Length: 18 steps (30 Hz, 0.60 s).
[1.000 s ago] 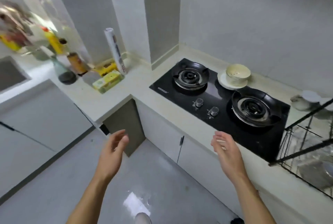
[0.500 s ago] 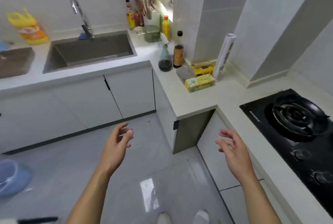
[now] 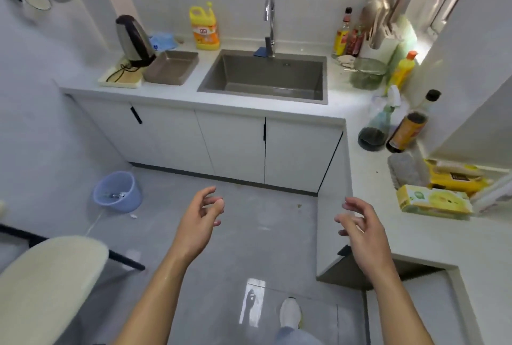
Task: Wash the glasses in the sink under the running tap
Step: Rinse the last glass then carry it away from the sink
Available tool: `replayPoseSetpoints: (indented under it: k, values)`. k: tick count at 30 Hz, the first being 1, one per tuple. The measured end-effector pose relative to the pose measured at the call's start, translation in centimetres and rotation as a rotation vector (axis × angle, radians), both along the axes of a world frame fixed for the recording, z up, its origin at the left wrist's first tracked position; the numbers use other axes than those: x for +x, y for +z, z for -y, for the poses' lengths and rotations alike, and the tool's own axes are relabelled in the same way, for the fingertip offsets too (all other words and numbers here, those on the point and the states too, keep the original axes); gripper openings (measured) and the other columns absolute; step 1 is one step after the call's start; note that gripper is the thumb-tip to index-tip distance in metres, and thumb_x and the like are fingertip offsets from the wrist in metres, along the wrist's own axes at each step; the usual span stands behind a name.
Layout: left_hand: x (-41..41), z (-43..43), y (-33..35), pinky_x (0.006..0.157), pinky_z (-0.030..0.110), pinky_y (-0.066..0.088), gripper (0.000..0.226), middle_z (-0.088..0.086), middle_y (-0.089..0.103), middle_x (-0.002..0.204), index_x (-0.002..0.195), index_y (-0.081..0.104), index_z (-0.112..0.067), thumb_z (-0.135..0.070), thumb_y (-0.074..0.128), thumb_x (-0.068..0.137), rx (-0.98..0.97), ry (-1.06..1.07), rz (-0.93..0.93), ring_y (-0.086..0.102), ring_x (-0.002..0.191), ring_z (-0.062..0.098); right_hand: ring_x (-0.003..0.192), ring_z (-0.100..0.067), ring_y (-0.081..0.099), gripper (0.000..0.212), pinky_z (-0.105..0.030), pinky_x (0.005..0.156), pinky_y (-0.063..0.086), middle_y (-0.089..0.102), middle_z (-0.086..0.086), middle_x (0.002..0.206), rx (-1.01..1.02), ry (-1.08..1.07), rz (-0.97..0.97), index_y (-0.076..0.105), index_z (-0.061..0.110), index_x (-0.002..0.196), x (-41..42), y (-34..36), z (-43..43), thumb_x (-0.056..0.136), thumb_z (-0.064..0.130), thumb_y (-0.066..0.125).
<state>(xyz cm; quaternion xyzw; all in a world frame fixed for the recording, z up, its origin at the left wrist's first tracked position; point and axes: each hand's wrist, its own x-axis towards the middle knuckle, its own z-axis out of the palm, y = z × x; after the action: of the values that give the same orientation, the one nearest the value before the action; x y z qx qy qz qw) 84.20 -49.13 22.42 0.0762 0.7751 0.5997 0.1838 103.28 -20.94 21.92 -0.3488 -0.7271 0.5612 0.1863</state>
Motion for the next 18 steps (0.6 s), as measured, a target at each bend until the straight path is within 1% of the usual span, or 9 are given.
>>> replayPoseSetpoints:
  k: [4,7,9,11,15,18]
  values:
    - [-2.0,-1.5,0.3,0.086,0.029,0.058,0.032,0.001,0.064,0.125,0.137,0.054,-0.03,-0.025,0.059,0.105,0.003,0.087,-0.012,0.07,0.109,0.019,0.108,-0.011,0.066,0.034,-0.032,0.087,0.059,0.06,0.014,0.129,0.036,0.113,-0.009,0.055,0.029,0.134,-4.5,0.6,-3.2,0.101,0.024,0.064]
    - [-3.2,-2.6,0.2,0.088,0.033,0.059,0.031,0.001,0.063,0.125,0.135,0.055,-0.033,-0.027,0.06,0.104,0.031,0.15,-0.015,0.071,0.108,0.018,0.102,-0.007,0.067,0.031,-0.032,0.084,0.06,0.062,0.013,0.126,0.028,0.16,-0.023,0.058,0.028,0.131,-7.1,0.5,-5.0,0.101,0.021,0.064]
    - [-4.0,-3.1,0.1,0.09,0.038,0.061,0.031,0.002,0.063,0.125,0.134,0.055,-0.034,-0.028,0.06,0.104,0.041,0.179,-0.003,0.071,0.108,0.019,0.099,-0.003,0.067,0.03,-0.029,0.082,0.059,0.062,0.013,0.124,0.013,0.175,-0.02,0.058,0.026,0.13,-8.8,0.5,-5.9,0.101,0.02,0.064]
    - [-5.0,-3.4,0.1,0.091,0.04,0.062,0.032,0.003,0.063,0.125,0.135,0.055,-0.033,-0.028,0.06,0.104,0.047,0.201,0.01,0.071,0.108,0.019,0.099,-0.006,0.068,0.03,-0.026,0.081,0.057,0.062,0.015,0.123,0.001,0.187,-0.007,0.058,0.027,0.13,-10.3,0.3,-6.4,0.101,0.02,0.063]
    - [-8.2,-4.1,-0.3,0.09,0.037,0.061,0.034,0.005,0.063,0.125,0.138,0.055,-0.027,-0.023,0.059,0.105,0.044,0.226,0.015,0.071,0.107,0.021,0.104,-0.012,0.068,0.03,-0.036,0.086,0.06,0.063,0.012,0.123,-0.012,0.194,0.003,0.059,0.024,0.13,-14.0,-0.3,-7.1,0.101,0.017,0.063]
    - [-11.3,-4.6,-1.2,0.09,0.037,0.061,0.033,0.003,0.064,0.125,0.137,0.056,-0.029,-0.024,0.06,0.105,0.041,0.217,0.033,0.071,0.107,0.019,0.104,-0.013,0.069,0.029,-0.038,0.087,0.059,0.063,0.011,0.124,-0.019,0.174,0.016,0.059,0.024,0.13,-17.0,-1.1,-7.5,0.101,0.019,0.063]
